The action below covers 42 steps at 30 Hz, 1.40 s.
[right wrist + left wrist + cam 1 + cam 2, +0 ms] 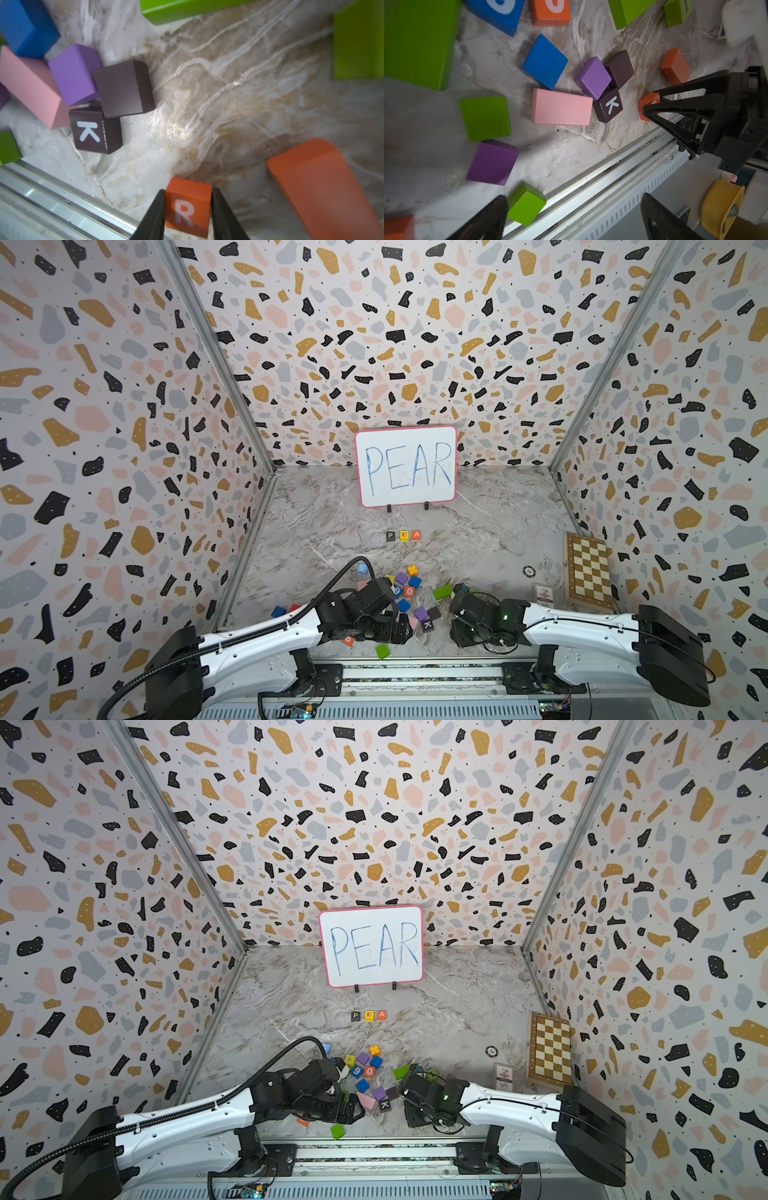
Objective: Spell the uppercase word “pear” with letter blocks
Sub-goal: Pick up the letter block from the center of the board.
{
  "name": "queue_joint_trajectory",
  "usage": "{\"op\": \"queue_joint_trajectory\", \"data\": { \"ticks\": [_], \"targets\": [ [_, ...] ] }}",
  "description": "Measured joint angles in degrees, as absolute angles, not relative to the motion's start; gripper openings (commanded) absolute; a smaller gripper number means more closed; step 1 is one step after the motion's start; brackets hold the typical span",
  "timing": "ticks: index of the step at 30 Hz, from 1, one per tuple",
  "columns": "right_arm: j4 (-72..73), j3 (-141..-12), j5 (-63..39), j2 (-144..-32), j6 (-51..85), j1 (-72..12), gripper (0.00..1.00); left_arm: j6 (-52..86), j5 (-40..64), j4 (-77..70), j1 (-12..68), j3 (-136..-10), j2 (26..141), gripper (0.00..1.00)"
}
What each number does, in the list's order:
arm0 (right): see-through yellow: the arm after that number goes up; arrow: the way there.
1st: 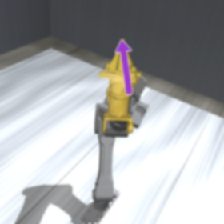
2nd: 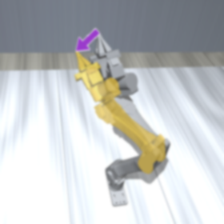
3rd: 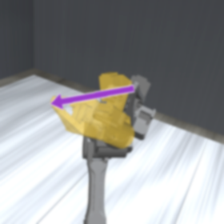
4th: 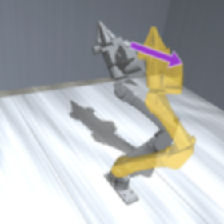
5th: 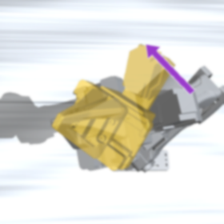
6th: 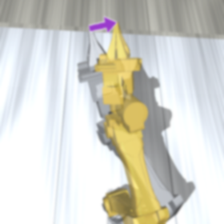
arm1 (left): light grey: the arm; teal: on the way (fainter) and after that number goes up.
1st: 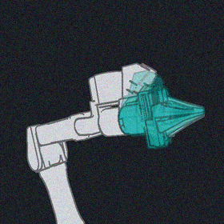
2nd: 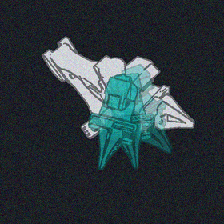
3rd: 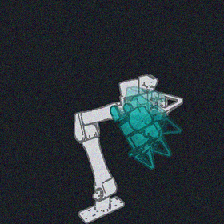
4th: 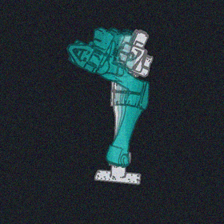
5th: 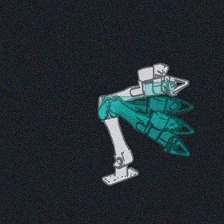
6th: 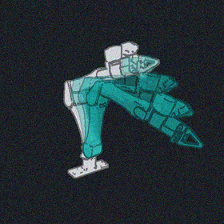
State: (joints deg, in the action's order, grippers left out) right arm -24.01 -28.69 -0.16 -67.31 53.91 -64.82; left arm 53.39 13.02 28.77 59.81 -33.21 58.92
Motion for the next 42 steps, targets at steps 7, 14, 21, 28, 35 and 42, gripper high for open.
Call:
{"op": "queue_joint_trajectory", "data": {
  "ticks": [7, 14, 21, 28, 35, 42],
  "targets": [
    [-25.5, -30.1, 0.8, -68.8, 53.9, -65.5, 0.41, 53.4, 13.0, 28.6, 59.8, -33.2, 58.9, 0.99],
    [-28.1, -33.2, 3.1, -72.8, 54.2, -68.6, 0.42, 53.3, 13.0, 28.7, 59.8, -33.2, 58.8, 0.99],
    [-32.1, -38.3, 5.5, -79.1, 54.8, -70.3, 0.33, 53.1, 13.0, 29.2, 59.8, -33.2, 58.5, 0.99],
    [-33.2, -39.7, 6.3, -80.7, 55.0, -70.8, 0.28, 53.1, 13.0, 29.4, 59.8, -33.2, 57.8, 0.99],
    [-33.3, -39.7, 6.3, -80.5, 55.1, -70.8, 0.27, 53.1, 12.9, 29.5, 59.8, -33.2, 57.1, 0.99],
    [-34.1, -39.7, 6.1, -79.7, 54.8, -68.6, 0.28, 52.6, 11.2, 29.7, 59.7, -33.2, 56.7, 0.99]
  ]
}}
